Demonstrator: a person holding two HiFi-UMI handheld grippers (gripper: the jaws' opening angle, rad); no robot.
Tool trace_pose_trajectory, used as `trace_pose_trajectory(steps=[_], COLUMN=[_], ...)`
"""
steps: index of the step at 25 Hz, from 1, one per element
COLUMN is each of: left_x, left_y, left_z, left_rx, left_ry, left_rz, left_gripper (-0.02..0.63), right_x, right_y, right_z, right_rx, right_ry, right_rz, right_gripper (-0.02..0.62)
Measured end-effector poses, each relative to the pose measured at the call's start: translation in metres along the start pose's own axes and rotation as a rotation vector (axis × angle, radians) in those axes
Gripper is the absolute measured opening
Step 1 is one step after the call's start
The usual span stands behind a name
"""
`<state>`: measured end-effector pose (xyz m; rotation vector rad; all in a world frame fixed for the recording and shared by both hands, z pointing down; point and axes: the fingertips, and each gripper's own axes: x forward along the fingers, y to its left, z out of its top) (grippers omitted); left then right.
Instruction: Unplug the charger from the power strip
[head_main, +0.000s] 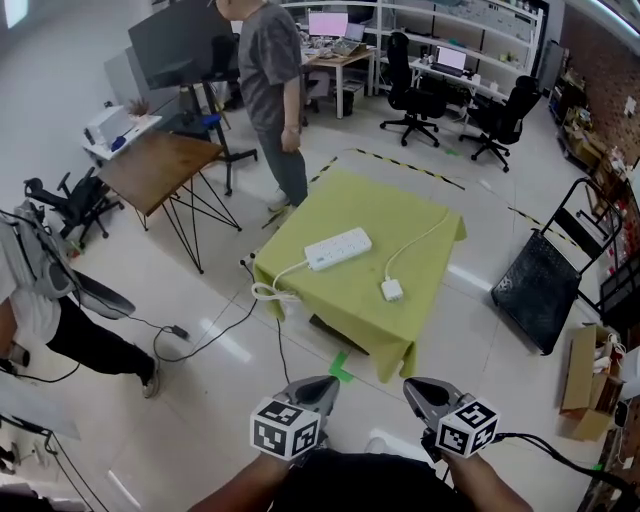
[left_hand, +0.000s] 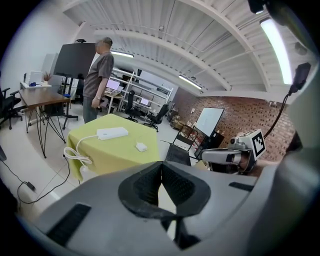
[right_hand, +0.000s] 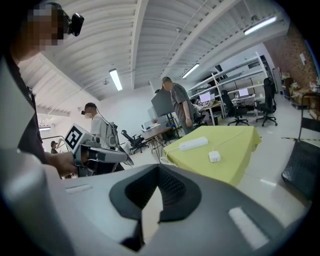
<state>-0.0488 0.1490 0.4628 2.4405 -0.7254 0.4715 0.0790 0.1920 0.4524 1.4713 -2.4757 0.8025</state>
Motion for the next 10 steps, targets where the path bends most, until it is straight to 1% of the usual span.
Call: trace_pose_trajectory(steps=[10], left_x=[-0.0017], left_y=[-0.0006], left_z=[0.0049], left_rx=[0.003], left_ry=[-0.008], left_rz=[0.016], left_gripper=[0.008], right_x=[-0.0019], right_y=[0.0000], right_z=[0.0035], right_rx=[-0.006], right_ry=[-0.009], right_rz=[0.005], right_gripper=[0.000])
